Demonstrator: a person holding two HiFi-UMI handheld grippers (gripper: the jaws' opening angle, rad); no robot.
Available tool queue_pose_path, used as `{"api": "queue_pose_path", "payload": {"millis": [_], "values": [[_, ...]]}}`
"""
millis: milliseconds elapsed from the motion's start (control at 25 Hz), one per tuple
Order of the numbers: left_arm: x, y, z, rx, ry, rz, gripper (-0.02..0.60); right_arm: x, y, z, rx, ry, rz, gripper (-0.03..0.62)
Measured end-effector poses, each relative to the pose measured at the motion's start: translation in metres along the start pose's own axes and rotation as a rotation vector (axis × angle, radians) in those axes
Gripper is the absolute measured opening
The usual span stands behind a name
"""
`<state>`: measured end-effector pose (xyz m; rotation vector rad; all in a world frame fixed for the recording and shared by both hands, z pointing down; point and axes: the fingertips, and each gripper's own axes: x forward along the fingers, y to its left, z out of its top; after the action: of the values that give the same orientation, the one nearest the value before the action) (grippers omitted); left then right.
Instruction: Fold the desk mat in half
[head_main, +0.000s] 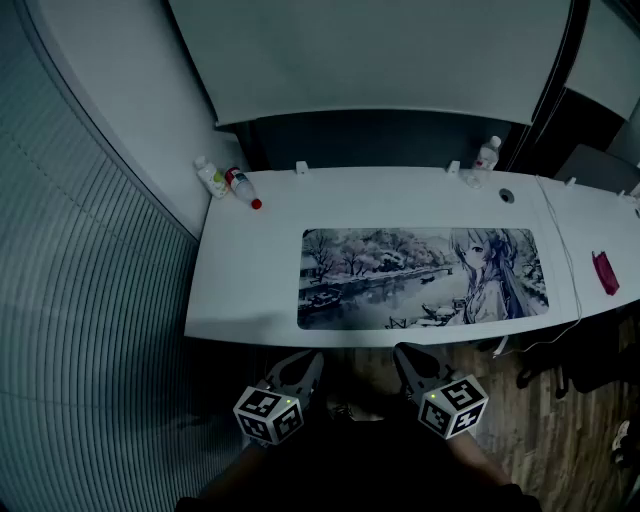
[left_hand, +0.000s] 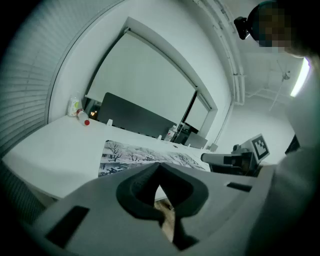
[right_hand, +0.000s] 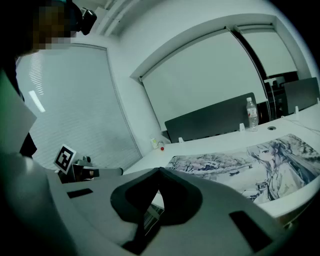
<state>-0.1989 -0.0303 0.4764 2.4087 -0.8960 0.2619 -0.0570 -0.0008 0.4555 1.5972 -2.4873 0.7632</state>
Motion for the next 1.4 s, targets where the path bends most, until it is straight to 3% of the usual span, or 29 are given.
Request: {"api": "queue_pose_path", "payload": {"millis": [840,1400], "values": [[0.01,0.006,-0.005,-0.008,0.021,0.002,0.006,0.001,-0.012,0.007,0.028,-0.022,-0.031,0.025],[0.028,0.019,-0.004,-0.018,0.007,0.055,0.006,0.002,-0.035,0.01,0.046,0.0,-0.045,0.025]]}}
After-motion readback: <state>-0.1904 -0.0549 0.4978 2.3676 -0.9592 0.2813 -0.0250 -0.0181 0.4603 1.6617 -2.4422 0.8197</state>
